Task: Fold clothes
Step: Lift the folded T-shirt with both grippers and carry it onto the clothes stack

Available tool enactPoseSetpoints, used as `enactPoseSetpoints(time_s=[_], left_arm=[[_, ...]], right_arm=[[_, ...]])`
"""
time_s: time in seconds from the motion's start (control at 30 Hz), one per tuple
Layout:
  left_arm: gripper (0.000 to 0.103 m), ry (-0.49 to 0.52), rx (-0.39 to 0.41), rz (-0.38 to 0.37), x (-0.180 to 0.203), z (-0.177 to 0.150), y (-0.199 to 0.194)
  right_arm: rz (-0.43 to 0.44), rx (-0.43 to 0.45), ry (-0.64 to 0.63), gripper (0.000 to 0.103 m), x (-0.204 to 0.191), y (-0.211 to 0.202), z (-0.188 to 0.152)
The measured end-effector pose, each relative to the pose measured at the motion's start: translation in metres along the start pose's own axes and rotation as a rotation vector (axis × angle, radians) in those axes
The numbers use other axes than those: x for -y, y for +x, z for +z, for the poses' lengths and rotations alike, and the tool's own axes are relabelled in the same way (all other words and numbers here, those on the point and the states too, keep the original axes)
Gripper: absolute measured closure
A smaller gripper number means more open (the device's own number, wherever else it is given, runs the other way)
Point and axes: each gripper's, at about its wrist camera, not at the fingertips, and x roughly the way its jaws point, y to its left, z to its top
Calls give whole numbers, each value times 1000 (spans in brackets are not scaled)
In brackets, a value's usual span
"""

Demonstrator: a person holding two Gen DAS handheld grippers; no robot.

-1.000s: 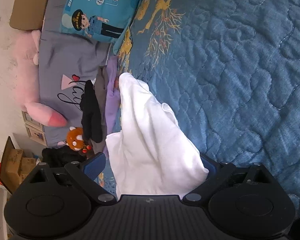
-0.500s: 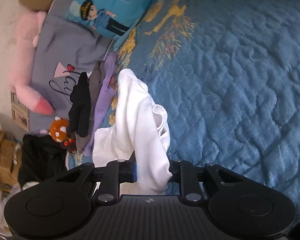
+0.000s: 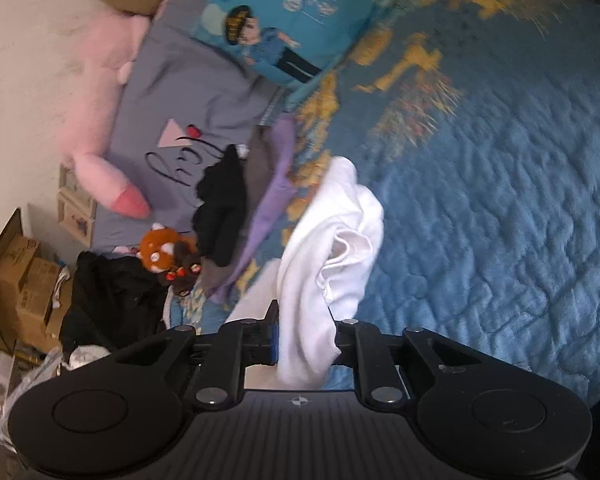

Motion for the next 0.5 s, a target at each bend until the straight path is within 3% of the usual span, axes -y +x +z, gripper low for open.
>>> enactPoseSetpoints(time_s=[0.2,0.33,0.5], left_arm=[[88,88,-78,39,42,4,-32],[88,149,-67,37,64,19,-44],[88,235,-6,54,107,88,-50]], right_arm=[[2,-39,-59,87,-37,-22,15],[1,-51,-178,87,-76,-13,32],[71,-38,-276,87,-144,34,78]])
